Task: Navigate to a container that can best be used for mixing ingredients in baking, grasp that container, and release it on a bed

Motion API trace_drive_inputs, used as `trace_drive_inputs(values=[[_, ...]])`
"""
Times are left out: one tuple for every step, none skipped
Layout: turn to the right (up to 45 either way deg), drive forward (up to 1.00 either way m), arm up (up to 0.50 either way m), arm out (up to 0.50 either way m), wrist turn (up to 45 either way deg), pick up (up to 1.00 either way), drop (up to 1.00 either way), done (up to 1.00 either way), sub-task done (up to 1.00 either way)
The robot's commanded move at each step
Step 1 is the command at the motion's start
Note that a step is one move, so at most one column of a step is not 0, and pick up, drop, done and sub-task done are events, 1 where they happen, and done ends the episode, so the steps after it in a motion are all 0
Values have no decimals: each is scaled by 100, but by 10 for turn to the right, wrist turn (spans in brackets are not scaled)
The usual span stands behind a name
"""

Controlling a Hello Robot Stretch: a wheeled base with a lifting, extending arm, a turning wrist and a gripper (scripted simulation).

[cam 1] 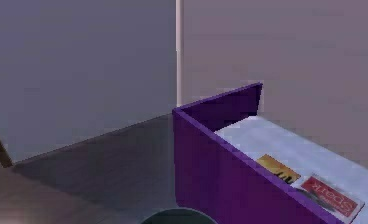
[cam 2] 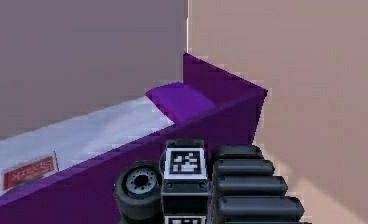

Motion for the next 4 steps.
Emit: trace_drive_inputs(values=[[330, 0, 0, 0, 0, 0, 0, 0, 0], [0, 25, 0, 0, 0, 0, 0, 0, 0], [-450, 0, 0, 0, 0, 0, 0, 0, 0], [-450, 0, 0, 0, 0, 0, 0, 0, 0]])
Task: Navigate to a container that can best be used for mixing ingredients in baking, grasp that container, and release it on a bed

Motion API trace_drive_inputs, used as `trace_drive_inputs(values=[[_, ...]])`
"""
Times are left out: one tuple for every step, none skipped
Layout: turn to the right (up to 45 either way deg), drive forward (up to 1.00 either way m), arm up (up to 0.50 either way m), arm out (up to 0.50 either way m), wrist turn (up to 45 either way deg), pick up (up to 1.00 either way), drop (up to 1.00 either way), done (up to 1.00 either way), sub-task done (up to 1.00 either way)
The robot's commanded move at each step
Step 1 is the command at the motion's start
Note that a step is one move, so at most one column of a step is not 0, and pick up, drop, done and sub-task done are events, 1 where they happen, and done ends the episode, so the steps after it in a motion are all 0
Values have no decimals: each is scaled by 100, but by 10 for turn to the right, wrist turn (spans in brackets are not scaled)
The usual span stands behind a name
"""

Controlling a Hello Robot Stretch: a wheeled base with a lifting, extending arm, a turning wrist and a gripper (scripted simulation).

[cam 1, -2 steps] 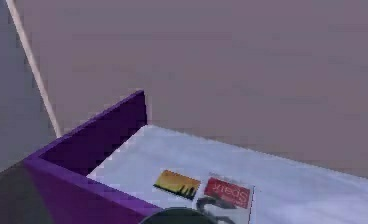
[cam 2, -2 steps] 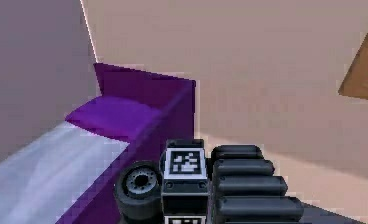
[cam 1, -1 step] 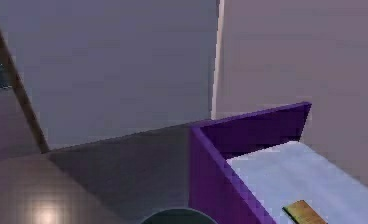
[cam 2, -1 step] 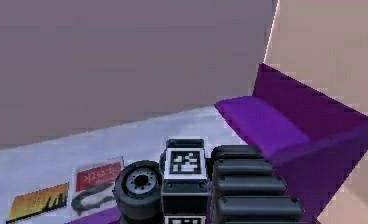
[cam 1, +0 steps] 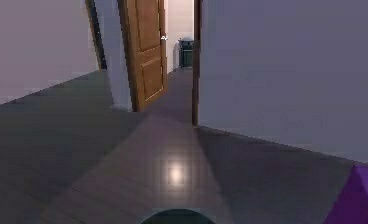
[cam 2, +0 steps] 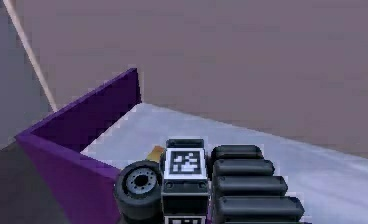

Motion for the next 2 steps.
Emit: trace_drive_inputs(values=[[-300, 0, 0, 0, 0, 0, 0, 0, 0], [450, 0, 0, 0, 0, 0, 0, 0, 0]])
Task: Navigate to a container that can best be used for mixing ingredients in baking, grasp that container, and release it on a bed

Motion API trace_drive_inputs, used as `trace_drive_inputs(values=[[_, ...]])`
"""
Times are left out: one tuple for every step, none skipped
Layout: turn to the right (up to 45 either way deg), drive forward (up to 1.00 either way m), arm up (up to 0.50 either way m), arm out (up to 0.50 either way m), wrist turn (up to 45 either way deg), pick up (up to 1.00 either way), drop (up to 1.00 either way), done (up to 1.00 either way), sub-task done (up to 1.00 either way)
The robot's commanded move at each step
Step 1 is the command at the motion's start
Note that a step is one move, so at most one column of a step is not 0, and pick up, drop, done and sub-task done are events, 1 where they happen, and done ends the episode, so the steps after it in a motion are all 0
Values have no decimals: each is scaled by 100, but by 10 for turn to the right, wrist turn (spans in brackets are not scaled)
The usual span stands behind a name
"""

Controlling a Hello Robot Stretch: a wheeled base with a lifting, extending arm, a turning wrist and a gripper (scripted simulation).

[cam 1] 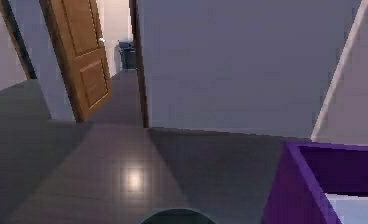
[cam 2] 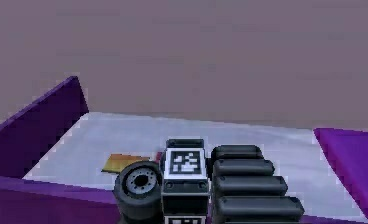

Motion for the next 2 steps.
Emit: trace_drive_inputs(values=[[450, 0, 0, 0, 0, 0, 0, 0, 0], [180, 0, 0, 0, 0, 0, 0, 0, 0]])
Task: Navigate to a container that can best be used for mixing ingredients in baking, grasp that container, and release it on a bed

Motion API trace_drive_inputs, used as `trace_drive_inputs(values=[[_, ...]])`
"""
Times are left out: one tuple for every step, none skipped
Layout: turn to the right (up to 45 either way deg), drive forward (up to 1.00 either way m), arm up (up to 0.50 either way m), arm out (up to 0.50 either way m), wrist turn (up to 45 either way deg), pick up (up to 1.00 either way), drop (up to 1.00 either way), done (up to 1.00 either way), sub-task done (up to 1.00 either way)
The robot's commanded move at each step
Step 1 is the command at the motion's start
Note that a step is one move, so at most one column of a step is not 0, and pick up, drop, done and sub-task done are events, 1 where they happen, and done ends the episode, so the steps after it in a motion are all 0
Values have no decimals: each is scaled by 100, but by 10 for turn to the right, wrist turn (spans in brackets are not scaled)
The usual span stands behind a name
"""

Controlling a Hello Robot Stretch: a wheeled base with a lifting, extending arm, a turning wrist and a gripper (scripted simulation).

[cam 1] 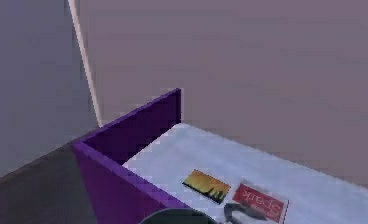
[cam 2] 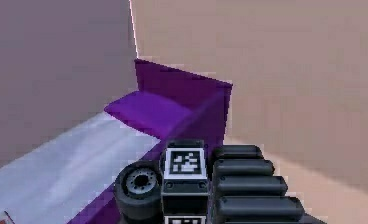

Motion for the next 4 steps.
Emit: trace_drive_inputs(values=[[-450, 0, 0, 0, 0, 0, 0, 0, 0], [-450, 0, 0, 0, 0, 0, 0, 0, 0], [-30, 0, 0, 0, 0, 0, 0, 0, 0], [450, 0, 0, 0, 0, 0, 0, 0, 0]])
